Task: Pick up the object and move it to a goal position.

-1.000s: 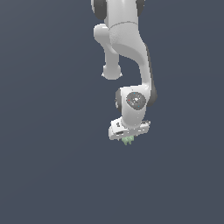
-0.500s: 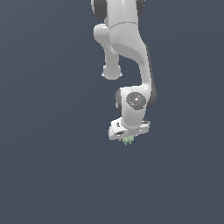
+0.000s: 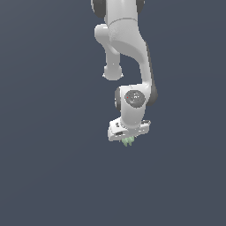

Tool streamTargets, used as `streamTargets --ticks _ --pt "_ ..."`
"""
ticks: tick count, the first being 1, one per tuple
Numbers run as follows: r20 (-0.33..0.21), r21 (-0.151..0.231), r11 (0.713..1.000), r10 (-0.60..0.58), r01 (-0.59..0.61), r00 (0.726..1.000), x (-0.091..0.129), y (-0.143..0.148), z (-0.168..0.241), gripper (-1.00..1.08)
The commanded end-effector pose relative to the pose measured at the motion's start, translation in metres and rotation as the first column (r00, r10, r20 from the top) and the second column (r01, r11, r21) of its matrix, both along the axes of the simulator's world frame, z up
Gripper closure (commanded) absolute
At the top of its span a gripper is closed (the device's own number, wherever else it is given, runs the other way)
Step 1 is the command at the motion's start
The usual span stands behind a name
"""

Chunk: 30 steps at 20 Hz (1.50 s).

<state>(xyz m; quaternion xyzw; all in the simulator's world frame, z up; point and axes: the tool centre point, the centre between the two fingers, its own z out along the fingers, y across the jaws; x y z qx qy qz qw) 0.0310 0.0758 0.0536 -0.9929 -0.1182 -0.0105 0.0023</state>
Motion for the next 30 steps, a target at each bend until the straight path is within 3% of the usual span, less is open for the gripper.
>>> streamTargets --ticks 1,15,30 --pt "0.015 0.004 1.0 0.014 -0.014 1.0 0.004 -0.006 0.01 1.08" --pt "0.16 0.038 0.986 0.154 -0.162 0.975 0.033 -0.063 0.104 1.08" --pt "0.323 0.055 0.943 0.295 -0.329 0.899 0.06 -0.127 0.212 1.08"
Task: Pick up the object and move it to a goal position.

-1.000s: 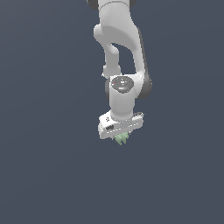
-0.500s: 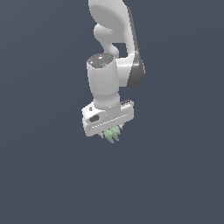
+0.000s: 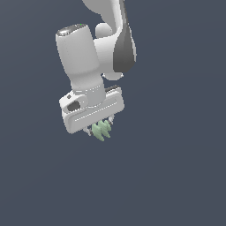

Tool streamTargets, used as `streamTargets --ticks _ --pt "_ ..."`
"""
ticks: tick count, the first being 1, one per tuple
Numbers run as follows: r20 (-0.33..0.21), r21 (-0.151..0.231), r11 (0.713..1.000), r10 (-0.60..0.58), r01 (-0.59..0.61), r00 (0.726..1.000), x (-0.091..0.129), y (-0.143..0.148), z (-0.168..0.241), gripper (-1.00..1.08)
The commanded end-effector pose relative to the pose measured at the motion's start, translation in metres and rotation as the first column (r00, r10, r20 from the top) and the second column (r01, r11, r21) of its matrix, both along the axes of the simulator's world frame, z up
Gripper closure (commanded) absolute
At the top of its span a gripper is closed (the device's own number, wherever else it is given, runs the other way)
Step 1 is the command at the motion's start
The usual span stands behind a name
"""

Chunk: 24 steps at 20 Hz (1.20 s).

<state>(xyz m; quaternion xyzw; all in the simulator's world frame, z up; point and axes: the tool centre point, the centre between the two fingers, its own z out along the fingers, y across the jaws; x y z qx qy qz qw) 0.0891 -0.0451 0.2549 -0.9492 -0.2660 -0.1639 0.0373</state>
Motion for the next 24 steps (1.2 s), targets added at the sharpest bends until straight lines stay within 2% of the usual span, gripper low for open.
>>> streamTargets --ticks 1,11,24 --pt "0.027 0.01 1.0 0.029 -0.029 0.999 0.004 -0.011 0.018 1.08" --pt "0.144 0.044 0.988 0.143 -0.15 0.979 0.02 -0.058 0.096 1.08" --pt "0.287 0.069 0.951 0.27 -0.301 0.919 0.036 -0.12 0.191 1.08"
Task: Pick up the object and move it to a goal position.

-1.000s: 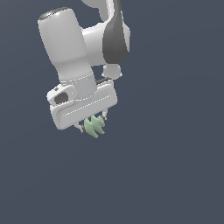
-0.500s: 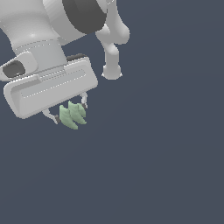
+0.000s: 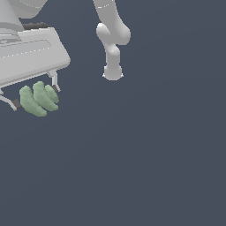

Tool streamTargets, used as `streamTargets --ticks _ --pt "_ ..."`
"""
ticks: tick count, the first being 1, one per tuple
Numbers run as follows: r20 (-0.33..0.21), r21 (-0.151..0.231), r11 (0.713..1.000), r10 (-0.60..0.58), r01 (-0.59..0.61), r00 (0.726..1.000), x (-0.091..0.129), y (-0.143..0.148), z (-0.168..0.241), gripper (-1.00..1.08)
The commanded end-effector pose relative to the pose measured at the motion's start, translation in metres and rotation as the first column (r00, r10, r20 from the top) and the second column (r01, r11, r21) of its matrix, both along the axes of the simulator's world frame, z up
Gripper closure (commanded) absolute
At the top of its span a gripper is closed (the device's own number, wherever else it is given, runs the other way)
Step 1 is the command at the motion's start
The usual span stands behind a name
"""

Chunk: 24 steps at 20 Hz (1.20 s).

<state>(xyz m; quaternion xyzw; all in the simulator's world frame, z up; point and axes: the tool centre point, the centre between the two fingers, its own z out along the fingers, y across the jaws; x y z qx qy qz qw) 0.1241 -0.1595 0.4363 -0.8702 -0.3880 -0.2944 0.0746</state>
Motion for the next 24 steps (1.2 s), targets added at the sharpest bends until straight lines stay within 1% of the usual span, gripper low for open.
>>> streamTargets --ticks 1,6,11,24 --pt "0.022 0.009 1.0 0.025 -0.025 0.999 0.002 -0.01 0.015 1.08" --pt "0.055 0.023 0.998 0.06 -0.062 0.997 0.006 -0.026 0.038 1.08" --pt "0.078 0.032 0.996 0.084 -0.086 0.993 0.009 -0.038 0.054 1.08" --pt "0.097 0.04 0.993 0.105 -0.109 0.99 0.013 -0.048 0.068 1.08"
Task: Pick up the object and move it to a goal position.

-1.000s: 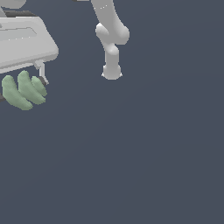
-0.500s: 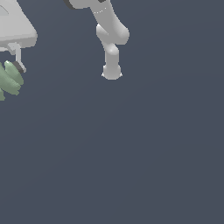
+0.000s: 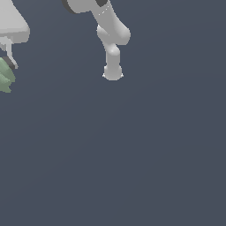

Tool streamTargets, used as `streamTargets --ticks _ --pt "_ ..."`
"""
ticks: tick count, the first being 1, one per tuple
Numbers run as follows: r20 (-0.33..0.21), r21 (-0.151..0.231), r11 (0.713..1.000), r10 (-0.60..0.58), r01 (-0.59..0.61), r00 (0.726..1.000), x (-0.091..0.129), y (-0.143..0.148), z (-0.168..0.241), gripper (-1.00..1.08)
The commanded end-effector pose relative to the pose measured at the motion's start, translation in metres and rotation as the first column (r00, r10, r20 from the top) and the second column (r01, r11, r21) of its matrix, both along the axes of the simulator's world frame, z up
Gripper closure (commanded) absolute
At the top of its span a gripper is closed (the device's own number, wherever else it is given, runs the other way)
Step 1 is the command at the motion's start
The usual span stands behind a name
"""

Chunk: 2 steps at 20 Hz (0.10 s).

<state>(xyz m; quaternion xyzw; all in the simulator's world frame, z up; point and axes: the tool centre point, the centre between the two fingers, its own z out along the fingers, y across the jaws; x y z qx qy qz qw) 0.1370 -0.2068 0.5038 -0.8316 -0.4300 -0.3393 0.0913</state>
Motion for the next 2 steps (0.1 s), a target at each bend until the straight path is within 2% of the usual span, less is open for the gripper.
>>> streamTargets --ticks 1,2 --pt "0.001 0.001 1.0 0.002 -0.002 1.0 0.0003 -0.0003 0.001 1.08" --pt "0.001 0.001 1.0 0.002 -0.002 1.0 0.0003 -0.0003 0.001 1.08"
